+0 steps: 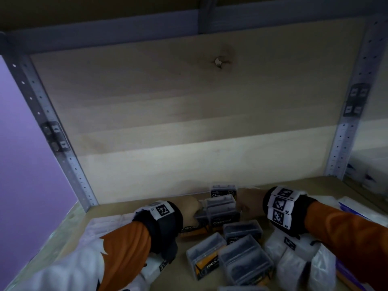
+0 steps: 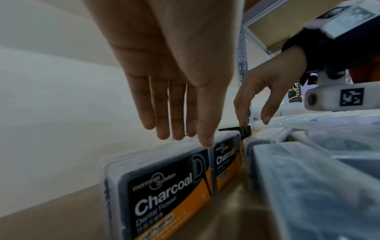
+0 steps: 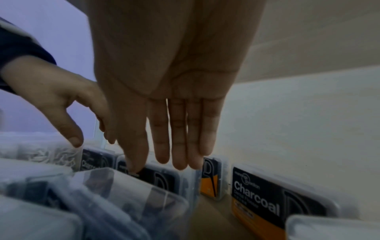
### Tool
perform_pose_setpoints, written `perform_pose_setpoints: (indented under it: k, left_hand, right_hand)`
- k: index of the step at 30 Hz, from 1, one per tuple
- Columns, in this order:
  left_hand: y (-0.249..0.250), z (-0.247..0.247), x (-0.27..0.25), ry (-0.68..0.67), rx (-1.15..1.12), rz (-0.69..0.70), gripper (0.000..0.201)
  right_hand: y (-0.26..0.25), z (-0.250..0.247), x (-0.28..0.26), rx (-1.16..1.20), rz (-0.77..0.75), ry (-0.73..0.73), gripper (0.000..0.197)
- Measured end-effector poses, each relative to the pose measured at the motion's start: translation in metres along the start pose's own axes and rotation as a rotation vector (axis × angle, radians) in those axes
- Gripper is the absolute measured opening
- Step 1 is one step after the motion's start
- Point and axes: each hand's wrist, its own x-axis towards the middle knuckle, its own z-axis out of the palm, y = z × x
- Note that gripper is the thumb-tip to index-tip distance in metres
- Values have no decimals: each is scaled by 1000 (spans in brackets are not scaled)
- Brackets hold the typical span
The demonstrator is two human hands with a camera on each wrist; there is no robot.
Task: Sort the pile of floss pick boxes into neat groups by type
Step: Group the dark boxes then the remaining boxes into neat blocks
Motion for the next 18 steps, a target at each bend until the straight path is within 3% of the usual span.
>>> perform_pose_setpoints:
  k: [4, 7, 10, 18]
  left_hand:
    - [5, 0, -8, -23, -38, 92, 39]
    - [15, 6, -10, -70, -118, 114, 44]
    - [23, 11, -11, -134, -93, 69, 52]
    - [43, 5, -18, -119, -30, 62, 41]
  right_hand:
    - [-2, -1, -12, -52, -32, -105, 20]
    - [-2, 2, -17, -33, -10, -145, 45]
    - [-1, 7, -17, -4, -14, -142, 43]
    - [1, 12, -23, 59, 42, -130, 37]
